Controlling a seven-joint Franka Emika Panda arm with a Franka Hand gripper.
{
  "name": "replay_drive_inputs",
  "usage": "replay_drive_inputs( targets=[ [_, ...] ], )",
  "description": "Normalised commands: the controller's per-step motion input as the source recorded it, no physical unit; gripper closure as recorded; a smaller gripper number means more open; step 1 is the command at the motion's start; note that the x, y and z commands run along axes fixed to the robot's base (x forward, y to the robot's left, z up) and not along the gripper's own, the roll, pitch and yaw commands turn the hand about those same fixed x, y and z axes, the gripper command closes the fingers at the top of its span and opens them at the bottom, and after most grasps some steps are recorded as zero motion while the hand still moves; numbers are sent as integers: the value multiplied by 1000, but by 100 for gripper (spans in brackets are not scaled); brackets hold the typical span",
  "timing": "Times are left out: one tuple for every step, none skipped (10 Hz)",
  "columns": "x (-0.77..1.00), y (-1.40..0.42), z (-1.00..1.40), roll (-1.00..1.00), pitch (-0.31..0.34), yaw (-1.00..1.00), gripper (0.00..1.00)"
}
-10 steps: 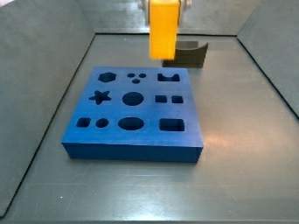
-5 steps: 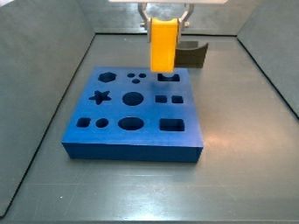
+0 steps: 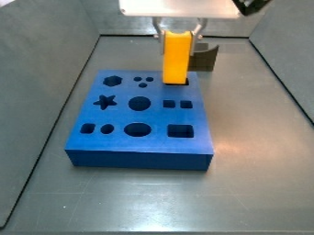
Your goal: Insert the arch object.
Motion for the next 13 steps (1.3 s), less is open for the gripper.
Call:
replay_drive_inputs(
  targets=[
    [423, -11, -266, 0, 63, 0, 100],
    [231, -80, -197, -3, 43, -83, 100],
    [0, -71, -223, -1, 11, -109, 100],
    [-131, -11, -226, 0, 0, 0, 100],
    [-200, 0, -163, 0, 0, 0, 100],
    [-243, 0, -120, 0, 0, 0, 100],
    [-269, 0, -77, 0, 0, 0, 100],
    [-269, 0, -91, 0, -6, 0, 100],
    [-109, -69, -120, 0, 0, 0, 100],
    [69, -120, -226, 0, 0, 0, 100],
    [249, -51, -263, 0, 34, -31, 100],
    [283, -9, -263, 0, 51, -60, 100],
    [229, 0, -251, 0, 57, -31, 100]
  ],
)
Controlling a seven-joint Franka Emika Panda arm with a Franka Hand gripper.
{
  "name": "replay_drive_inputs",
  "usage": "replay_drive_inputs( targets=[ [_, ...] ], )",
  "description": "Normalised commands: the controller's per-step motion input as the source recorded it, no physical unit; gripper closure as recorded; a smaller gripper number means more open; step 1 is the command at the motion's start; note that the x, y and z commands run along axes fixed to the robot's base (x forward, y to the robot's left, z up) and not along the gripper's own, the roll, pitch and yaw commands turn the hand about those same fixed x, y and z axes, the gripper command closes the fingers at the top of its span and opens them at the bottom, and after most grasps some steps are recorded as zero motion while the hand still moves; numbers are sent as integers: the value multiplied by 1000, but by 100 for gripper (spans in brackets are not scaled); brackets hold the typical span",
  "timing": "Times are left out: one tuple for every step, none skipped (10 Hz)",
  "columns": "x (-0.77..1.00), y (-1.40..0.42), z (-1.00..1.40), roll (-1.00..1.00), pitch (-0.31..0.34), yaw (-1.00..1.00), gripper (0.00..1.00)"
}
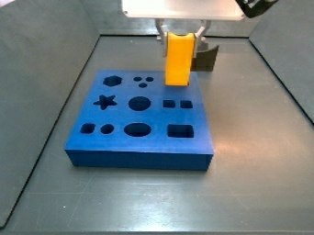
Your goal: Insert the arch object.
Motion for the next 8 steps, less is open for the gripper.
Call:
replay_drive_inputs(
  targets=[
    [177, 0, -269, 0, 60, 0, 100],
    [114, 0, -291, 6, 56, 0, 100],
    [6, 0, -411, 0, 1, 0, 100],
    [-49, 0, -546, 0, -10, 54, 100],
    [-234, 0, -486, 0, -89, 283, 100],
    [-237, 0, -440, 0, -104, 343, 100],
    [-91, 0, -463, -13, -61, 289, 100],
    [0, 0, -417, -91, -16, 137, 100]
  ],
)
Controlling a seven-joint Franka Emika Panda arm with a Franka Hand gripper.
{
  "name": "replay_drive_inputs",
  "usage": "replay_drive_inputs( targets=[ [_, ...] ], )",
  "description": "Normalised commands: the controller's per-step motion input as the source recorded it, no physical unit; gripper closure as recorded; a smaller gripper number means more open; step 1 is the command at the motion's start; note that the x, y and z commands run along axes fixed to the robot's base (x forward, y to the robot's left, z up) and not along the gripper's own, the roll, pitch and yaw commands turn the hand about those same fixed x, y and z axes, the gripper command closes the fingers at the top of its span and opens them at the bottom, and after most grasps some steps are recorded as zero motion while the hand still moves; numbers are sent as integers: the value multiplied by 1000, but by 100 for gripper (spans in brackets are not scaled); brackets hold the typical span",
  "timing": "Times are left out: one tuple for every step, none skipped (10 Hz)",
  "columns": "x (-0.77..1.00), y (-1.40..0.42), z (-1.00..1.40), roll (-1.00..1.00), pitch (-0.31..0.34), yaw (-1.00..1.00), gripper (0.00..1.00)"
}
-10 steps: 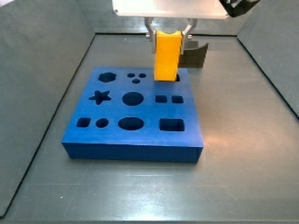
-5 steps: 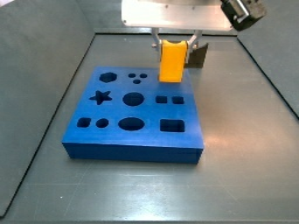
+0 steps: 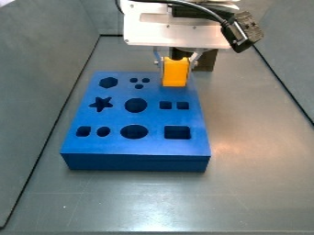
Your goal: Insert the arch object.
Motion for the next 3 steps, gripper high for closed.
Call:
replay_drive_inputs(
  targets=[
    [0, 0, -246, -111, -39, 0, 100],
    [0, 0, -60, -49, -26, 0, 100],
    [0, 0, 0, 0, 0, 0, 100]
  ],
)
